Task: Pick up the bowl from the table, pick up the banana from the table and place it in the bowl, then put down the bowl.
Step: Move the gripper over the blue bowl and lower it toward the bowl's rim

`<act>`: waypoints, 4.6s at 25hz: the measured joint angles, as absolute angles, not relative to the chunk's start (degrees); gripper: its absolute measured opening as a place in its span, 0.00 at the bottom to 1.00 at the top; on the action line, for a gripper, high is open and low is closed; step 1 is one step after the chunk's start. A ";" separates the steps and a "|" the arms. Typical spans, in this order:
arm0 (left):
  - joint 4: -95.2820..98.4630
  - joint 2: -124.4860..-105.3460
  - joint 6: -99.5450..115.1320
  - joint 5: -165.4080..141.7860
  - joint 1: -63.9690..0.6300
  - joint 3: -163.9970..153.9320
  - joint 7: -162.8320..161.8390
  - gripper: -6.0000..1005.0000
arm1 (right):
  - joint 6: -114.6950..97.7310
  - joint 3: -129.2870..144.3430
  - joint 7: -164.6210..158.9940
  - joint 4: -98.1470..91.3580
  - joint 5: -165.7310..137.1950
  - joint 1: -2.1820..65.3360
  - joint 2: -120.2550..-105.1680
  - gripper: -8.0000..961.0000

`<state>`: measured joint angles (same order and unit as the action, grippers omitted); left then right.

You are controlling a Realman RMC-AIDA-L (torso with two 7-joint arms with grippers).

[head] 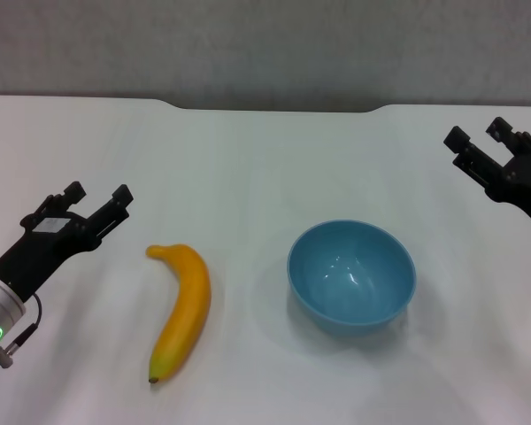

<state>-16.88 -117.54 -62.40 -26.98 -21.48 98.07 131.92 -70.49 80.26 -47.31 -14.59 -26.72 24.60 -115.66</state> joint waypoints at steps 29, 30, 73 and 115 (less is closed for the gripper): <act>-25.78 -116.82 -51.53 -39.26 -20.43 97.90 123.88 0.88 | -35.19 95.24 -62.93 -43.74 -43.33 20.15 -114.64 0.91; -25.81 -116.83 -51.44 -39.39 -20.41 97.91 123.86 0.88 | -33.33 95.41 -64.36 -45.71 -45.46 19.60 -114.64 0.91; -25.93 -117.07 -51.07 -39.60 -21.50 97.64 124.20 0.88 | -63.01 75.66 -156.96 -46.65 -145.38 44.07 -114.47 0.91; -25.93 -117.33 -51.17 -39.06 -22.53 97.20 124.10 0.88 | -48.73 83.91 -151.80 -34.70 -135.35 45.50 -115.13 0.91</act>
<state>-25.93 -117.33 -51.17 -39.06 -22.53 97.20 124.10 -48.73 83.91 -151.80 -34.70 -135.35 45.50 -115.13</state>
